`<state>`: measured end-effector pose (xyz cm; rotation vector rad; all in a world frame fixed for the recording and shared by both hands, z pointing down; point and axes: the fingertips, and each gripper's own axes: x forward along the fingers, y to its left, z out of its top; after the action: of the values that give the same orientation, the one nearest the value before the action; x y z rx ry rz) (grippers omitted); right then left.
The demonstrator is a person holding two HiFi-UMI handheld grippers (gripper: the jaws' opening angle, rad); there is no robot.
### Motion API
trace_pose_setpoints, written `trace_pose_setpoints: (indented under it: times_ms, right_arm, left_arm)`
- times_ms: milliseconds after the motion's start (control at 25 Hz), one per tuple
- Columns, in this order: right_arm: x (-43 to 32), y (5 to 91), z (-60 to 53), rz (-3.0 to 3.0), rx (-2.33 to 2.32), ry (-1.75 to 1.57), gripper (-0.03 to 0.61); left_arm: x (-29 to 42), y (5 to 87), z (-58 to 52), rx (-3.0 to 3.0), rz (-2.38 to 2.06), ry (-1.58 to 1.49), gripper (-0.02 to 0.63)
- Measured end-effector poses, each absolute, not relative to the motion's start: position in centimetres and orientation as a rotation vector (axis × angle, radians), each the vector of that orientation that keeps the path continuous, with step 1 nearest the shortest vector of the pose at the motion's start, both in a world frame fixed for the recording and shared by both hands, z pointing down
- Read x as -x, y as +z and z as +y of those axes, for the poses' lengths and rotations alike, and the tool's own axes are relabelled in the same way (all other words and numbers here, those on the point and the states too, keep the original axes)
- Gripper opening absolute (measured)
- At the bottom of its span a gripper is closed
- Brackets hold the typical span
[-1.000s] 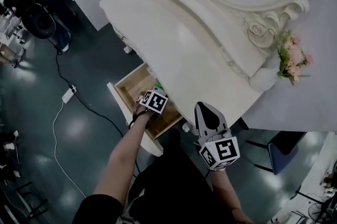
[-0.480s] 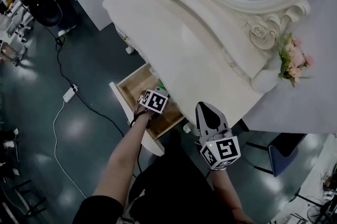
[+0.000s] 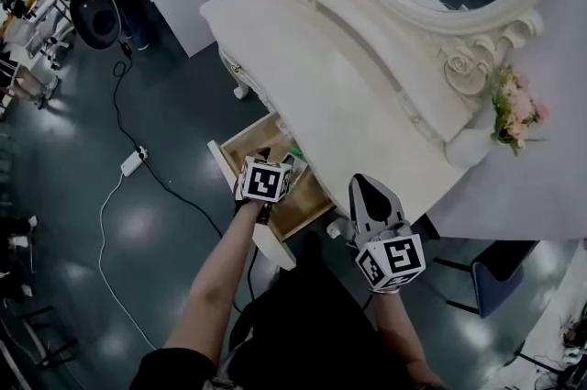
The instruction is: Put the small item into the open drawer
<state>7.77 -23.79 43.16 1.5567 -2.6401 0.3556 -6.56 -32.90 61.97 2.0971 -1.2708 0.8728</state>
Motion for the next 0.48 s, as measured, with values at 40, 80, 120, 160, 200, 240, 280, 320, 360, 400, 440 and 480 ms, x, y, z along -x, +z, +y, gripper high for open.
trace_pose_setpoints:
  times_ms: [40, 80, 120, 160, 200, 240, 280, 320, 360, 400, 440, 480]
  right_arm:
    - [-7.6, 42.9, -23.8, -2.645, -1.556, 0.346, -0.003]
    - [-7.5, 42.6, -23.7, -2.650, -1.554, 0.337, -0.003]
    - [-7.3, 42.3, -23.7, -2.654, -1.552, 0.330, -0.003]
    - [-7.2, 42.1, -23.6, -2.658, -1.551, 0.323, -0.003]
    - [-7.1, 42.0, -23.6, -2.663, -1.551, 0.318, -0.003]
    - [-7.0, 41.8, -23.5, -2.667, -1.552, 0.313, -0.003]
    - [-7.0, 41.7, -23.5, -2.671, -1.553, 0.309, -0.003]
    - [-6.9, 41.6, -23.4, -2.673, -1.554, 0.304, -0.003]
    - [-6.9, 41.4, -23.3, -2.675, -1.553, 0.298, -0.003]
    - [-6.8, 41.3, -23.3, -2.677, -1.552, 0.293, -0.003]
    - [-6.7, 41.2, -23.2, -2.679, -1.551, 0.287, -0.003]
    - [-6.7, 41.1, -23.1, -2.681, -1.550, 0.281, -0.003]
  left_arm:
    - [6.7, 61.1, -32.8, -2.112, -1.282, 0.851, 0.245]
    - [6.9, 60.1, -32.8, -2.131, -1.296, 0.834, 0.242]
    - [7.1, 59.2, -32.7, -2.151, -1.312, 0.817, 0.234]
    - [7.3, 58.2, -32.6, -2.171, -1.329, 0.798, 0.225]
    - [7.4, 57.2, -32.5, -2.191, -1.346, 0.774, 0.221]
    - [7.6, 56.1, -32.4, -2.210, -1.361, 0.747, 0.218]
    - [7.8, 55.1, -32.3, -2.227, -1.376, 0.718, 0.213]
    - [7.9, 54.0, -32.2, -2.243, -1.391, 0.686, 0.208]
    - [8.1, 53.1, -32.0, -2.256, -1.405, 0.655, 0.205]
    - [8.4, 52.2, -31.8, -2.266, -1.420, 0.627, 0.199]
    - [8.6, 51.3, -31.6, -2.275, -1.434, 0.602, 0.191]
    - [9.0, 50.5, -31.3, -2.283, -1.448, 0.579, 0.181]
